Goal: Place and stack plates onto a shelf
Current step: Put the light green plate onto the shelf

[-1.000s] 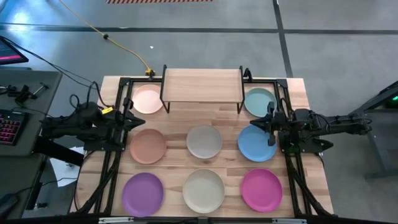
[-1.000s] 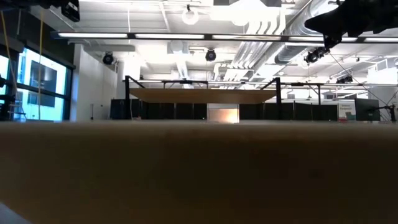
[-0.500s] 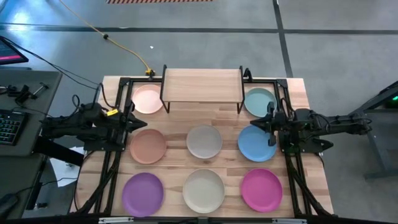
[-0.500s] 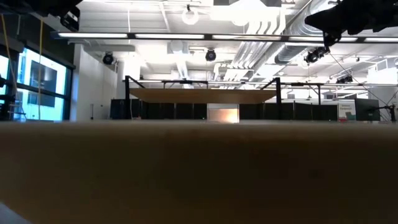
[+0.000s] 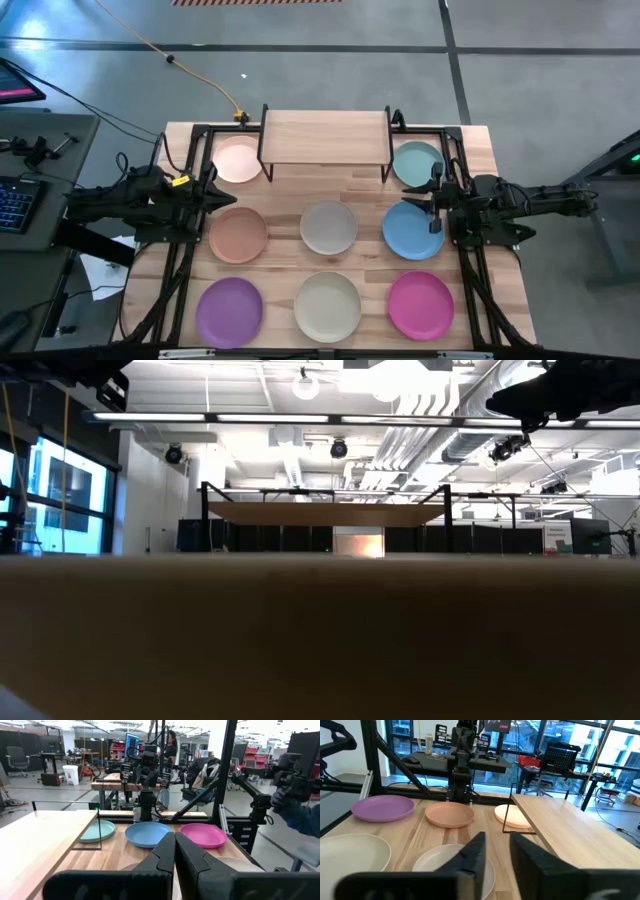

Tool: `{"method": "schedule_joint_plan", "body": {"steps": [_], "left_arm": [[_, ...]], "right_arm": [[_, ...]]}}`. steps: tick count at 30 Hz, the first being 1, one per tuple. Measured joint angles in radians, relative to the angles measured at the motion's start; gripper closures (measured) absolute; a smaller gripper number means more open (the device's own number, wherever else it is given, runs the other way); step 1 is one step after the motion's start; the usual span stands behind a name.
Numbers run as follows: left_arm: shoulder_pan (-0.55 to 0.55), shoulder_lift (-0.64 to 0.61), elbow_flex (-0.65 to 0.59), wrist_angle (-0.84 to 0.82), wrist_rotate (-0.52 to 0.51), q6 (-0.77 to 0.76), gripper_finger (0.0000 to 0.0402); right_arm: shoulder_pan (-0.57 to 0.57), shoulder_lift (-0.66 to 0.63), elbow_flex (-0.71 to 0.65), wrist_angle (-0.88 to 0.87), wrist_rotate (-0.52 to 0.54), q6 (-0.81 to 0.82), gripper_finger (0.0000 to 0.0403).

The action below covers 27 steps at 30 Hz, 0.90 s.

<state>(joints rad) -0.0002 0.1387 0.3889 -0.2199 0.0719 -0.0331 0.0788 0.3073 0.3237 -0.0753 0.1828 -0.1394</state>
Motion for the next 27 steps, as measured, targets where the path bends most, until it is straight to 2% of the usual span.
{"method": "schedule_joint_plan", "body": {"steps": [4, 7, 9, 12, 16, 23, 27], "left_arm": [[0.0, 0.0, 0.0, 0.0, 0.0, 0.001, 0.0401], [0.0, 0.0, 0.0, 0.0, -0.001, 0.005, 0.0401], [0.0, 0.0, 0.0, 0.003, -0.007, 0.029, 0.0401], [0.0, 0.0, 0.0, 0.003, -0.006, 0.038, 0.0401], [0.0, 0.0, 0.0, 0.005, -0.002, 0.037, 0.0401], [0.0, 0.0, 0.0, -0.002, -0.003, 0.044, 0.0401], [0.0, 0.0, 0.0, -0.009, -0.003, 0.042, 0.0401]], "right_arm": [[0.0, 0.0, 0.0, 0.001, 0.009, 0.0, 0.0266], [0.0, 0.0, 0.0, 0.003, 0.022, 0.0, 0.0251], [0.0, 0.0, 0.0, 0.002, 0.065, 0.003, 0.025], [0.0, 0.0, 0.002, -0.003, 0.189, 0.004, 0.0255], [0.0, 0.002, 0.061, -0.13, 0.324, 0.004, 0.0264], [-0.002, 0.006, 0.219, -0.331, 0.465, 0.047, 0.027], [-0.04, 0.037, 0.288, -0.394, 0.523, 0.004, 0.027]]}}
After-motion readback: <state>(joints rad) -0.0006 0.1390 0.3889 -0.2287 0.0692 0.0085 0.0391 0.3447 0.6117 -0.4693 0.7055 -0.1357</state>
